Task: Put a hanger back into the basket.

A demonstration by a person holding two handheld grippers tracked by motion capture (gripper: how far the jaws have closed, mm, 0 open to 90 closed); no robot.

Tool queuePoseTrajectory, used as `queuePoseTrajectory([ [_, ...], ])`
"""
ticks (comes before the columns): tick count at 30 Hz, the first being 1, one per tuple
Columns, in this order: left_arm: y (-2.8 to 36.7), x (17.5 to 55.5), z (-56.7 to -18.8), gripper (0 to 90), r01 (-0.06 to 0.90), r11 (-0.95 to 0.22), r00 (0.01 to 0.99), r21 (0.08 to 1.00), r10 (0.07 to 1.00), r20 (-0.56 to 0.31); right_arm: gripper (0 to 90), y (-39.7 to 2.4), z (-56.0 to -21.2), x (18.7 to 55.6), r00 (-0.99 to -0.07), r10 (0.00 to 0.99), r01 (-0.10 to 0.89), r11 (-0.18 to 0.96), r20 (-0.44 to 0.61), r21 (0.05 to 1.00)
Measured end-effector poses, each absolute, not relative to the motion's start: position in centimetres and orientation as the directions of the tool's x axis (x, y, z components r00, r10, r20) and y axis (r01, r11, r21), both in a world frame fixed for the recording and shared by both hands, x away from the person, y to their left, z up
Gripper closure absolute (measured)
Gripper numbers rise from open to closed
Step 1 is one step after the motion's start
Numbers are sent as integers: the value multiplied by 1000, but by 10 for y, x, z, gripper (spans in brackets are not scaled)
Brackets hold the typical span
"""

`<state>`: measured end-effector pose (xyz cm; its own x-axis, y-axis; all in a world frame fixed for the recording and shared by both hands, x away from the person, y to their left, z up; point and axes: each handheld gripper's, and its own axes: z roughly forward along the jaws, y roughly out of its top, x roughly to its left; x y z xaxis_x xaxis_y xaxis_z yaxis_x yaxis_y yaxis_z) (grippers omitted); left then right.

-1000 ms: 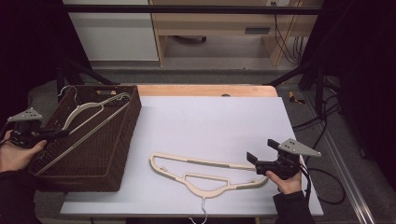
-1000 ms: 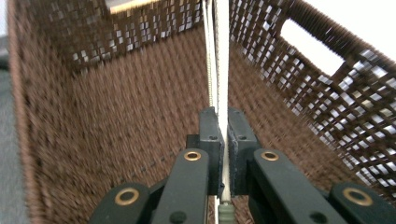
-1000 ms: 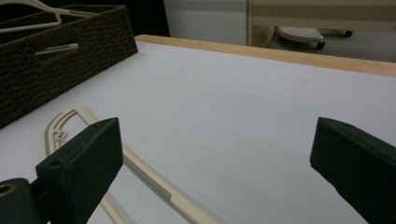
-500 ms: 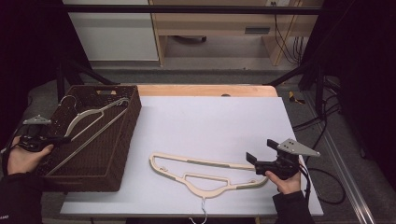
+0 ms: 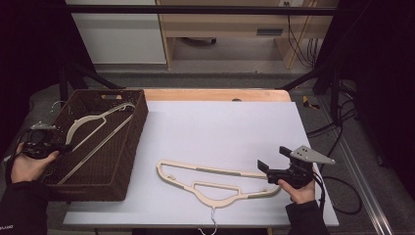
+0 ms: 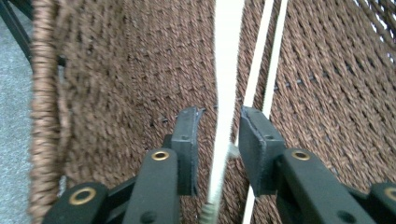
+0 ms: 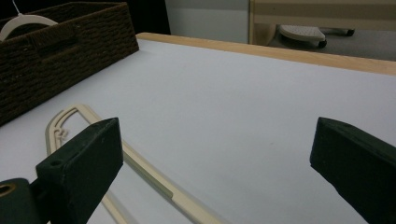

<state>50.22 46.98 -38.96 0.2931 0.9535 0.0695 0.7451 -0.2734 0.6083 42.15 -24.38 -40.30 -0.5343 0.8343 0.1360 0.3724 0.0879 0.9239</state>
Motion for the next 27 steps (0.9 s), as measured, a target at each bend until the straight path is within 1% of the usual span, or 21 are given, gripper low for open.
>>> queuePoseTrajectory([
  [5, 468, 501, -389, 624, 745, -276, 280, 608, 956, 90, 30, -244, -403, 421, -538, 832, 372, 91, 135, 924],
  [6, 468, 501, -388, 591, 745, -273, 273, 608, 957, 96, 30, -243, -403, 421, -537, 833, 371, 90, 134, 924],
  [7, 468, 501, -388, 591, 743, -269, 267, 612, 959, 98, 30, -243, -403, 421, -537, 833, 371, 90, 134, 924],
  [10, 468, 499, -384, 550, 732, -262, 261, 628, 961, 96, 30, -243, -403, 421, -538, 832, 371, 91, 134, 924],
  [12, 467, 497, -382, 547, 724, -259, 256, 639, 961, 99, 30, -243, -403, 421, -538, 832, 371, 91, 134, 924],
  [14, 465, 494, -378, 526, 706, -257, 266, 660, 960, 88, 30, -243, -403, 421, -538, 832, 369, 89, 135, 925],
  [17, 460, 488, -371, 481, 669, -259, 275, 697, 957, 91, 31, -243, -403, 421, -540, 831, 370, 91, 135, 925],
  [20, 453, 479, -361, 422, 605, -235, 278, 761, 958, 76, 32, -243, -402, 421, -541, 830, 369, 90, 135, 925],
  [24, 437, 464, -346, 318, 515, -240, 324, 823, 943, 72, 34, -243, -402, 420, -541, 830, 367, 88, 136, 926],
  [27, 422, 453, -334, 248, 452, -246, 379, 857, 923, 65, 35, -242, -401, 419, -548, 826, 362, 92, 132, 928],
])
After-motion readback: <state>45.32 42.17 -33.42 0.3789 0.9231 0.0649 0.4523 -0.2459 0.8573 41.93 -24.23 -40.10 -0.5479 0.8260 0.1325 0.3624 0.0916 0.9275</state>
